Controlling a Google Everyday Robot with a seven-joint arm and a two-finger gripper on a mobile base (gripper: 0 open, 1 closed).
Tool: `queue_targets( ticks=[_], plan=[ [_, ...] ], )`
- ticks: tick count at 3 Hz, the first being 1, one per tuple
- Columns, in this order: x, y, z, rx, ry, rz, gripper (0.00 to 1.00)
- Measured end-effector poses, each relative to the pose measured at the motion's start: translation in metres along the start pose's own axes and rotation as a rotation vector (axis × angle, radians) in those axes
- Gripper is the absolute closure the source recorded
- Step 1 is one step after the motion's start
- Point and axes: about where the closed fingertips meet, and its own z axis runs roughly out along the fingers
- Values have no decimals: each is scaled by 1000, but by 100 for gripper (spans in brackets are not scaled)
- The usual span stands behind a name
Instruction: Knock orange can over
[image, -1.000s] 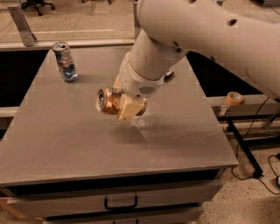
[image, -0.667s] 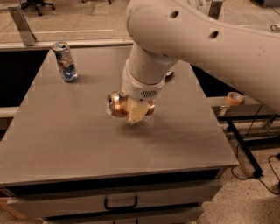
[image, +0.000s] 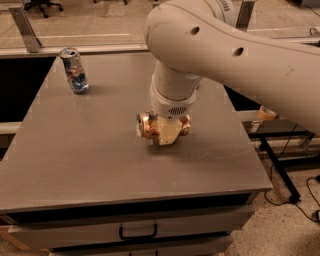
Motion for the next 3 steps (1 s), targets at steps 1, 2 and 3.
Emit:
queue_targets(
  ticks=[1, 2, 3],
  plan=[
    [8, 0, -3, -3, -52, 53, 12],
    [11, 2, -5, -9, -112, 97, 0],
    [11, 2, -5, -13, -160, 132, 0]
  ],
)
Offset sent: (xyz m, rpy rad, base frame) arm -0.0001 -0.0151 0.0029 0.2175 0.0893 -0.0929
